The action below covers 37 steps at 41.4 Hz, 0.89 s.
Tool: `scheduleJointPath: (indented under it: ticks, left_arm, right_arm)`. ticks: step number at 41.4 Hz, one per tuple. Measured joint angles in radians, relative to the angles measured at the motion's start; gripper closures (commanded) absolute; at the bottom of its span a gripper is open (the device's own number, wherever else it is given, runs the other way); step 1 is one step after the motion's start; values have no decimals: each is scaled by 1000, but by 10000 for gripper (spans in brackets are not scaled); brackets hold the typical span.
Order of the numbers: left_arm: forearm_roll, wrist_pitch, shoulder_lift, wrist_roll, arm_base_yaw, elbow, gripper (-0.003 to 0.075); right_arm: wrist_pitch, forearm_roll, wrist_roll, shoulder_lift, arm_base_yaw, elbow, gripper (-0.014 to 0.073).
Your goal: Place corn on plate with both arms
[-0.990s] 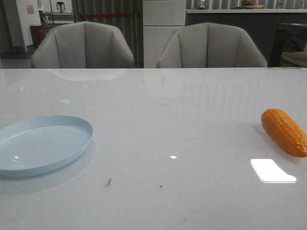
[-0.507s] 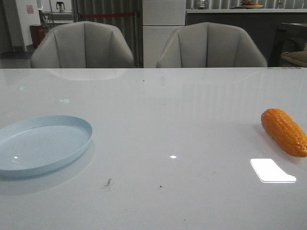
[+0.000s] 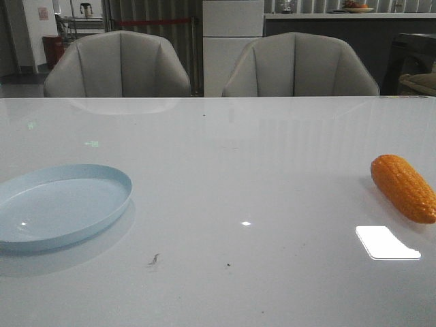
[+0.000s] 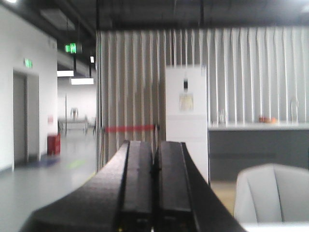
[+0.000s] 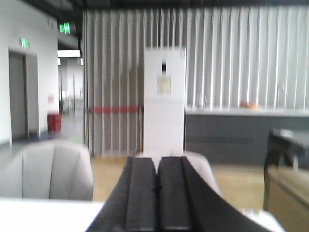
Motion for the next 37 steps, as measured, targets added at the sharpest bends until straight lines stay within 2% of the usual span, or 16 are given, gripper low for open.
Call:
scheduleJointPath:
  ticks: [8,19,23,27,30,33,37]
  left_arm:
    - [0,123,208,0,0,2,632]
    - [1,234,376,0,0,2,622]
    - [2,247,420,0,0,2,538]
    - [2,249,454,0,0,2,396]
    - [2,252,481,0,0,2,291]
    - [2,252,501,0,0,2,211]
    - [2,245,529,0,0,2,212]
  right_arm:
    - [97,-2,4,185,0,0,536]
    - [170,-2,4,334,0,0,526]
    - [202,-2,4,375,0,0,405]
    - [232,-2,4,404,2,0,205]
    - [251,-2,4,423,2,0,90]
    - [256,-2,4,434,2,0,24]
    - [261,-2,4,451,2,0,20]
